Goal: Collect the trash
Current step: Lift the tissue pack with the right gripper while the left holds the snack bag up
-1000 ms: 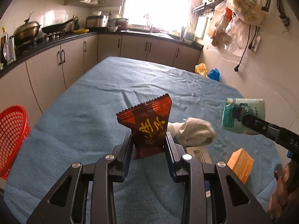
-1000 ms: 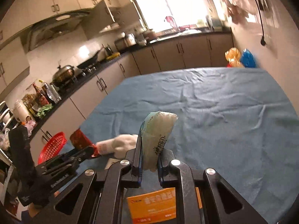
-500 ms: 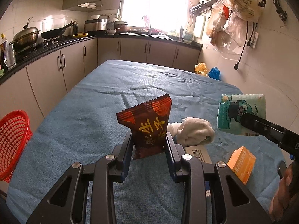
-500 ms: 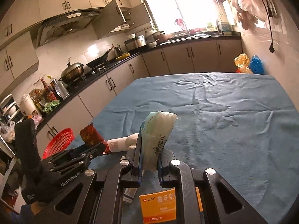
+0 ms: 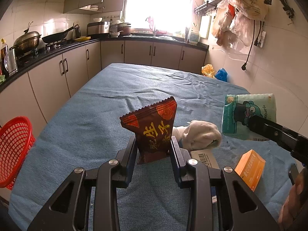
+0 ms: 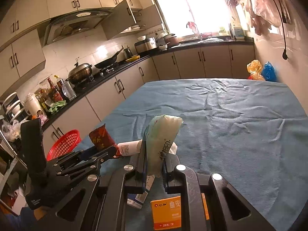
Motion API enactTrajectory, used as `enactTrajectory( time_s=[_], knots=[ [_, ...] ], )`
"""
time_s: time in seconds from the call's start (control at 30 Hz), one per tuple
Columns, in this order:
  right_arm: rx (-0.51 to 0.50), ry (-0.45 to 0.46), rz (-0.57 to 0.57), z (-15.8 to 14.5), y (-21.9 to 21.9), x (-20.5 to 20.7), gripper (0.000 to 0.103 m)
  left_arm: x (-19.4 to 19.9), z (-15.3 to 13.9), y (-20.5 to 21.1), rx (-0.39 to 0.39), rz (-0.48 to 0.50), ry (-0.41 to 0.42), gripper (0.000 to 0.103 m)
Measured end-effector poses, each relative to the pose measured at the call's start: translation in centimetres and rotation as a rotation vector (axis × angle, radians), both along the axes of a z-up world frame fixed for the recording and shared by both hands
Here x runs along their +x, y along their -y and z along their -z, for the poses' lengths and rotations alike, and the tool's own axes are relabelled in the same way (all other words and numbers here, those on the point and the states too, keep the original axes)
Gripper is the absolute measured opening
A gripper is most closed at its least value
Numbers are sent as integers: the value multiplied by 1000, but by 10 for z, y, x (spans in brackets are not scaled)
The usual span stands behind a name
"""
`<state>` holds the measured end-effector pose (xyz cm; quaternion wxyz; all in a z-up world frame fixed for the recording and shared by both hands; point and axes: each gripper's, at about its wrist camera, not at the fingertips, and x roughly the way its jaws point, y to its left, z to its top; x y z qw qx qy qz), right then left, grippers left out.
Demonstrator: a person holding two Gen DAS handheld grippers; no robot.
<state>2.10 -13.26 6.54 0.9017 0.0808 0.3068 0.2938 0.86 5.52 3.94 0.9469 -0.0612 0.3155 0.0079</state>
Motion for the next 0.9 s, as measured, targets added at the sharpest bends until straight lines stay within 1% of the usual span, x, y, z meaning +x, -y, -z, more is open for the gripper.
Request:
enactTrajectory(
  time_s=[0.4,0.5,0.57,0.77,0.9],
  knots=[
    [10,26,-8,-7,0,-7,14,-4,-2,3,31,-16,15,32],
    [26,15,17,-10,3,-8,14,-5,-3,6,49,-27,20,32],
    [41,-2,33,-12,5,-12,14,-7,-4,5,45,-31,16,32],
    [78,-6,59,-14,13,-37,14,-28,-7,4,73,-26,16,32],
    [91,-21,68,-14,12,-48,14,-43,-7,-4,76,-33,18,32]
  ],
)
